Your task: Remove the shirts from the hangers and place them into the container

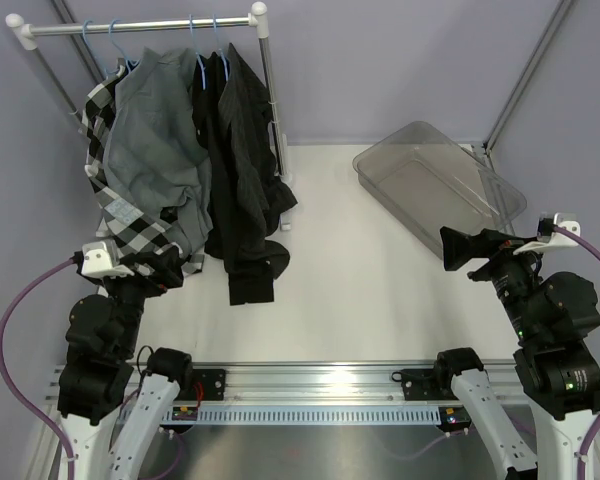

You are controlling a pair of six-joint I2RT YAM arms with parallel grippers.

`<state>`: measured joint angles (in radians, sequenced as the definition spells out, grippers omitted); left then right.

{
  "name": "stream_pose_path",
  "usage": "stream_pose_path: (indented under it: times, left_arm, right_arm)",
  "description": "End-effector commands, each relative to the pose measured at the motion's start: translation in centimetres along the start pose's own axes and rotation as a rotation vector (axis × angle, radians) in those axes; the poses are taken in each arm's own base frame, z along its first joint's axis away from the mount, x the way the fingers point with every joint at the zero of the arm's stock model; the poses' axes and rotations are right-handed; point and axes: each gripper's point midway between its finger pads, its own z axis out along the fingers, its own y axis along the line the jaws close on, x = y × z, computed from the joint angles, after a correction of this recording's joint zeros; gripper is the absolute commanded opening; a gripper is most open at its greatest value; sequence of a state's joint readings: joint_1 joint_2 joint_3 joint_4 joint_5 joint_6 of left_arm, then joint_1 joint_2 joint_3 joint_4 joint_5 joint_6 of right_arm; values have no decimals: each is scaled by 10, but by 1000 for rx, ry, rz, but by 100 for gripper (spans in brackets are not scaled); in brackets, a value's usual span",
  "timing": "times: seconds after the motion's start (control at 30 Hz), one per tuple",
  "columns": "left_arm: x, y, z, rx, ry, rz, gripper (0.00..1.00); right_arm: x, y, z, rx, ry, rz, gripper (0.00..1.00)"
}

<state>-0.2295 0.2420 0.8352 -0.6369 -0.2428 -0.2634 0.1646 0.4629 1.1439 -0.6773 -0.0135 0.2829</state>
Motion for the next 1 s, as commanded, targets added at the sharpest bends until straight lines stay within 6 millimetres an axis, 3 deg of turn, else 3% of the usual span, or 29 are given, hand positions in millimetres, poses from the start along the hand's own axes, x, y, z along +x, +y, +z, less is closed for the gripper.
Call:
stream_pose_path:
  times: [0.0,0.17,0.2,0.23,0.33,0.37,0.43,0.47,0.53,0.57,0.63,0.67,0.7,0.77,0.8,0.87,0.9,0.97]
  left_arm:
    - [-5,-5,3,16,-18,-16,99]
    - [-15,-12,11,19,5,-48,99]
    - [-8,-13,18,13,40,-36,99]
    - [-19,-21,18,39,39,-36,99]
    - [-16,-35,39,57,130,-46,99]
    - [-29,-42,42,71,122,-75,99]
    - [-24,-59,60,119,198,-83,99]
    - [-39,-70,62,150,188,-113,99]
    - [-38,-88,79,199,248,-132,99]
    - [-60,-98,81,233,212,-149,99]
    - [-73,-107,92,235,207,-187,99]
    - [-75,-112,107,235,217,-199,99]
    - [-92,-118,111,249,185,-202,99]
    - [-93,-124,137,230,202,-209,99]
    - [-110,-130,141,246,170,-212,99]
    - [-109,-139,162,242,189,-203,97]
    - [-125,-145,164,254,155,-205,97]
    - [-129,-148,179,242,152,-204,92]
  right_arm:
    - [-4,8,1,-44,-12,-20,100]
    - [1,5,7,-33,7,-16,99]
    - [2,5,7,-32,12,-16,99]
    - [2,4,8,-26,14,-16,100]
    - [7,4,9,-28,35,-12,99]
    - [8,5,8,-34,38,-17,99]
    - [9,4,7,-35,40,-20,99]
    - [9,5,7,-37,39,-23,100]
    - [9,4,6,-33,36,-26,99]
    - [9,3,6,-32,33,-31,99]
    - [12,3,6,-37,37,-32,99]
    - [12,4,6,-44,35,-31,99]
    - [13,6,6,-56,40,-30,99]
    - [15,8,6,-70,42,-29,100]
    - [17,9,7,-79,48,-27,99]
    - [20,10,8,-81,59,-19,99]
    - [22,11,9,-88,70,-17,99]
    - [22,12,9,-94,75,-18,99]
